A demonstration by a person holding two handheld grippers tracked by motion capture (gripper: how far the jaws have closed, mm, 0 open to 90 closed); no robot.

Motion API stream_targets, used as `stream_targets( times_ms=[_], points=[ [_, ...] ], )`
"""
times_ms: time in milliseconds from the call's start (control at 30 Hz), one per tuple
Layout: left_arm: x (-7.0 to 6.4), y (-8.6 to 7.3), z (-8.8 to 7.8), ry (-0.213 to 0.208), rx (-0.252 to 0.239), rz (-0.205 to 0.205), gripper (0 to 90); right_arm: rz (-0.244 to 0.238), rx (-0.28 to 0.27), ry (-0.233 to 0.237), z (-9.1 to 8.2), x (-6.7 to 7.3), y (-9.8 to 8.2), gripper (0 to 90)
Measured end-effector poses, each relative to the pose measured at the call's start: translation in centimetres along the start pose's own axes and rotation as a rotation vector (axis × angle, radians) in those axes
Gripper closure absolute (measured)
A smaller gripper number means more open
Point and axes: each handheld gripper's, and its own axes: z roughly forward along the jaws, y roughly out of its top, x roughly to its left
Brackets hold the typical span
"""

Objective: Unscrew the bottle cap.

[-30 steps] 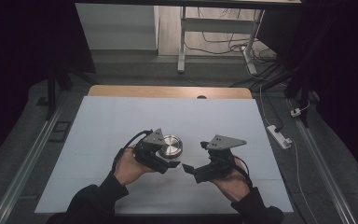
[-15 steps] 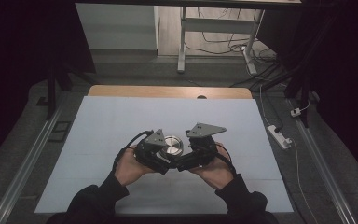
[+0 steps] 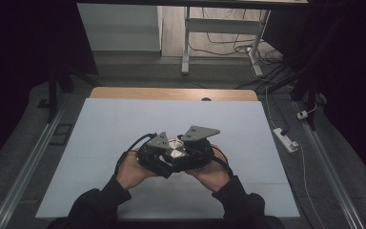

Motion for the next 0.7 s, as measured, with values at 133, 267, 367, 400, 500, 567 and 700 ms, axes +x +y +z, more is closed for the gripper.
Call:
stream_targets(
  times_ms=[133,267,367,400,500,567,700],
  points=[
    [0.0,0.1,-0.4,-0.035,-0.006,0.025,15.3,-0.040,-0.018,0.101,-0.5,-0.6,0.2,19.5],
    [-0.2,0.3,-0.8,-0.080,0.000,0.077,15.3,-0.093,-0.030,0.217,-0.7,-1.5,0.2,19.5],
    [-0.4,0.4,-0.9,-0.119,-0.007,0.094,15.3,-0.133,-0.040,0.342,-0.8,-2.5,0.2,19.4],
    [-0.4,0.4,-0.9,-0.128,-0.008,0.095,15.3,-0.143,-0.046,0.371,-0.8,-2.7,0.1,19.3],
    [-0.5,0.3,-0.7,-0.125,-0.010,0.093,15.3,-0.105,-0.037,0.419,-0.5,-2.9,-0.1,6.7],
    [-0.4,0.3,-0.7,-0.107,-0.008,0.086,15.3,-0.098,-0.032,0.385,-0.7,-2.6,0.0,3.5],
    [-0.2,0.3,-0.9,-0.046,-0.003,0.054,15.3,-0.109,-0.023,0.222,-1.6,-1.4,0.6,2.4]
  ],
)
